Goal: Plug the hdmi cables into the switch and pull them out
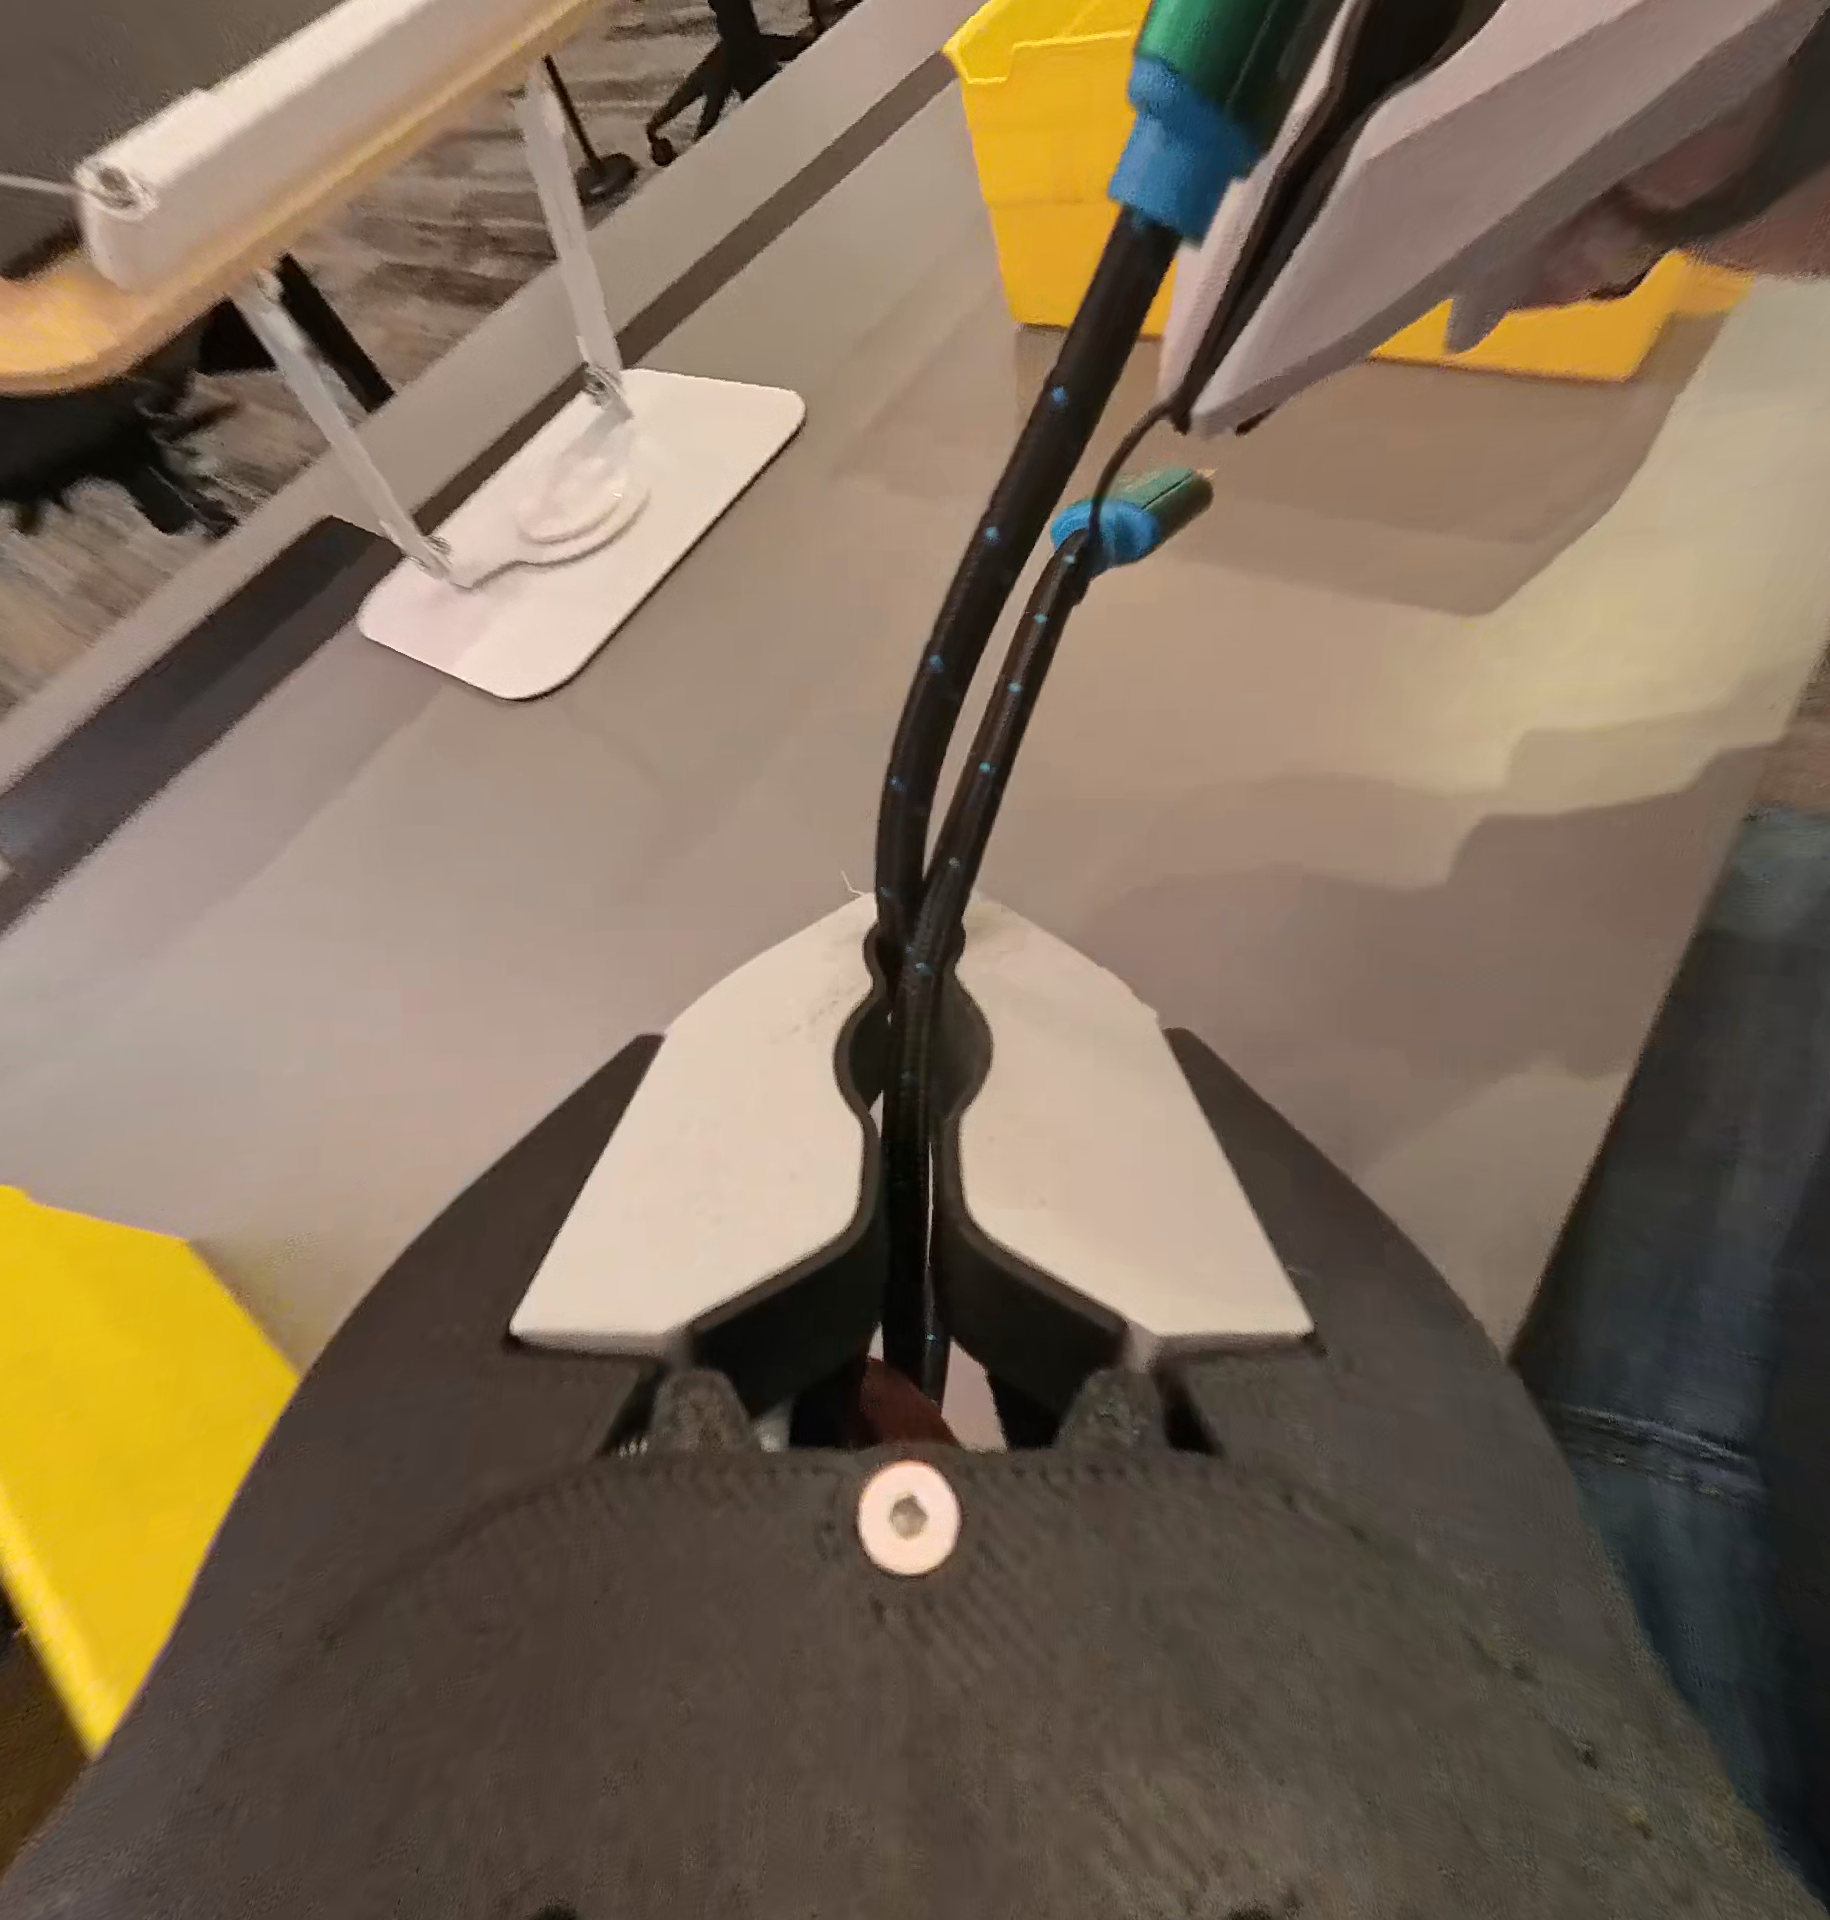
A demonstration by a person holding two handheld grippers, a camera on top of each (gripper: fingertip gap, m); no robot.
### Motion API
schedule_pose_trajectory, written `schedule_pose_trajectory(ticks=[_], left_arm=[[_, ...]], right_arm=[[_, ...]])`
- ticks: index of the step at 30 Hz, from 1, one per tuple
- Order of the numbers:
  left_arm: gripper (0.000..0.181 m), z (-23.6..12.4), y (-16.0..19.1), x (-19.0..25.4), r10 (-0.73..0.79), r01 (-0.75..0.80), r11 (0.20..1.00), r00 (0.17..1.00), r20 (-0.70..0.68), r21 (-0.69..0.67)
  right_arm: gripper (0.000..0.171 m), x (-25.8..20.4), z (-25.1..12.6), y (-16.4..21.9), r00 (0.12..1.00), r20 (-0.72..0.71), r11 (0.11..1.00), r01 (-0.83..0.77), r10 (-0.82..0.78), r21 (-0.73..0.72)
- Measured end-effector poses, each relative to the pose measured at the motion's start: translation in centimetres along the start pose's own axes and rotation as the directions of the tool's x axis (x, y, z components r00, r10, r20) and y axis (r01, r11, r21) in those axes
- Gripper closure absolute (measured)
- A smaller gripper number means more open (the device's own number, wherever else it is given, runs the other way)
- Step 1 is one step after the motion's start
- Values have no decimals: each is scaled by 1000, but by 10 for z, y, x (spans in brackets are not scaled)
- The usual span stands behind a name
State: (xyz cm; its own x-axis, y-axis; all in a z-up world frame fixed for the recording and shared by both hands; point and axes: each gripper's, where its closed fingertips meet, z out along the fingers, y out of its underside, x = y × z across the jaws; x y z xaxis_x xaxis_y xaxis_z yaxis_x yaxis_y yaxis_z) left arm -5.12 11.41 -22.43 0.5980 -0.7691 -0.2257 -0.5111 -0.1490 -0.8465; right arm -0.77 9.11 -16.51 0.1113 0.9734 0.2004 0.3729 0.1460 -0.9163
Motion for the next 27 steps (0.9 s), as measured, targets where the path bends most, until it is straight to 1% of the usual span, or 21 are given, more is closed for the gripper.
schedule_pose_trajectory(ticks=[6,10,15,19,24,27], left_arm=[[179,4,-5,23,-171,176,984,972,-160,18],[179,4,-8,31,-210,218,976,953,-217,16],[179,6,0,20,-196,196,981,967,-164,-19],[179,8,10,5,-182,175,982,979,-91,-77],[179,14,23,-9,-110,109,980,994,4,-168],[179,17,25,-20,23,-1,972,996,88,-234]], right_arm=[[171,8,3,1,999,-32,1000,-22,22,2],[171,12,5,8,999,-41,999,-38,36,-33],[171,12,-4,-2,998,-20,998,-64,64,2],[171,14,-17,-12,997,-68,999,-40,41,22],[171,22,-41,-53,974,-219,992,76,-53,101],[171,13,-36,-76,962,-242,982,153,-123,109]])
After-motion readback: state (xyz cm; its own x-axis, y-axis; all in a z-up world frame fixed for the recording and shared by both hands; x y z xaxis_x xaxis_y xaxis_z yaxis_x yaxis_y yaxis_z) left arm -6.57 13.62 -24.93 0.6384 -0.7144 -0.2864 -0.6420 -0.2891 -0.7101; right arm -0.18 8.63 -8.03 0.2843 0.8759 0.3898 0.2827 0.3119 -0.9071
